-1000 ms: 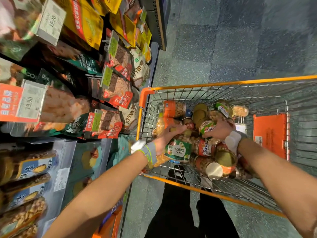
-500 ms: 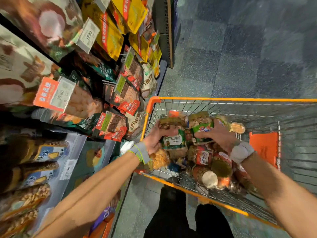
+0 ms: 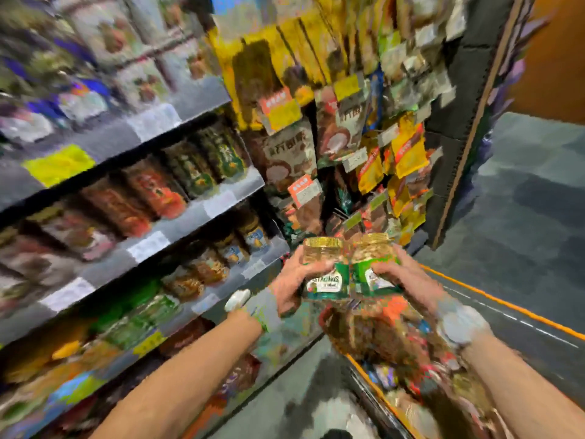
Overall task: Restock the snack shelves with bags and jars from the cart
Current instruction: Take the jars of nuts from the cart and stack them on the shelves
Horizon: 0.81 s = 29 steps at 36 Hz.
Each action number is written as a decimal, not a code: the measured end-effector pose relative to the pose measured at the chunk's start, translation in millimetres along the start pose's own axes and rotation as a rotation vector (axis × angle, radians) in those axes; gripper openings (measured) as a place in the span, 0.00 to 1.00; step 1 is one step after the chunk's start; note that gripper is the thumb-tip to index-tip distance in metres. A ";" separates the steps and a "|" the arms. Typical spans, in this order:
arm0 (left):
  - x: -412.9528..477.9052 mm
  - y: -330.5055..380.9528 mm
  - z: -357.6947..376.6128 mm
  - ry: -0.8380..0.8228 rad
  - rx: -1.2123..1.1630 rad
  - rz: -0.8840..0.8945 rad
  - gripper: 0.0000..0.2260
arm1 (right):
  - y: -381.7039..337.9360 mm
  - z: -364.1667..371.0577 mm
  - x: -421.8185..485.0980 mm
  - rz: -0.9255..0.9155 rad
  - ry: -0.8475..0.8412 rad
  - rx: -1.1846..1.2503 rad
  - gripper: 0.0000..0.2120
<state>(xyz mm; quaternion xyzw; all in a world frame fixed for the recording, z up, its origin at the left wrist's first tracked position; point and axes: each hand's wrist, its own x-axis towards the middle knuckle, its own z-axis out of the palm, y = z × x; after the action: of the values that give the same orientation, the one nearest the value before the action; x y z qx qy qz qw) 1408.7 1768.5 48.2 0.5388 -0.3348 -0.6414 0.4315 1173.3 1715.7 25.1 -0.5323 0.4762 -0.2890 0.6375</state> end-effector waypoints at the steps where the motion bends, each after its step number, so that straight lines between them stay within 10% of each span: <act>1: -19.7 8.3 -8.3 0.041 -0.004 0.039 0.25 | -14.1 13.8 -1.9 -0.013 -0.032 -0.003 0.54; 6: -94.3 51.1 -51.0 0.212 -0.008 0.187 0.33 | -68.2 75.1 -7.9 -0.131 -0.168 -0.098 0.56; 12: -199.6 95.6 -107.8 0.388 -0.002 0.326 0.15 | -139.1 179.8 -38.8 -0.277 -0.384 -0.078 0.41; 20: -295.0 130.9 -180.6 0.640 0.086 0.462 0.31 | -199.6 292.7 -57.9 -0.471 -0.512 -0.152 0.17; 25: -346.9 161.3 -236.7 0.730 0.121 0.560 0.23 | -238.9 371.8 -63.4 -0.517 -0.533 -0.097 0.29; 29: -369.4 186.2 -283.3 0.766 0.086 0.616 0.35 | -261.0 418.0 -64.2 -0.547 -0.550 -0.034 0.27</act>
<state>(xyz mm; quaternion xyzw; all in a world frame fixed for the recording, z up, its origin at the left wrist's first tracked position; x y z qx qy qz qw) 1739.6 2041.2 308.0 0.6293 -0.3220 -0.2255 0.6705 1567.5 1871.1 284.8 -0.7076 0.1328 -0.2869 0.6319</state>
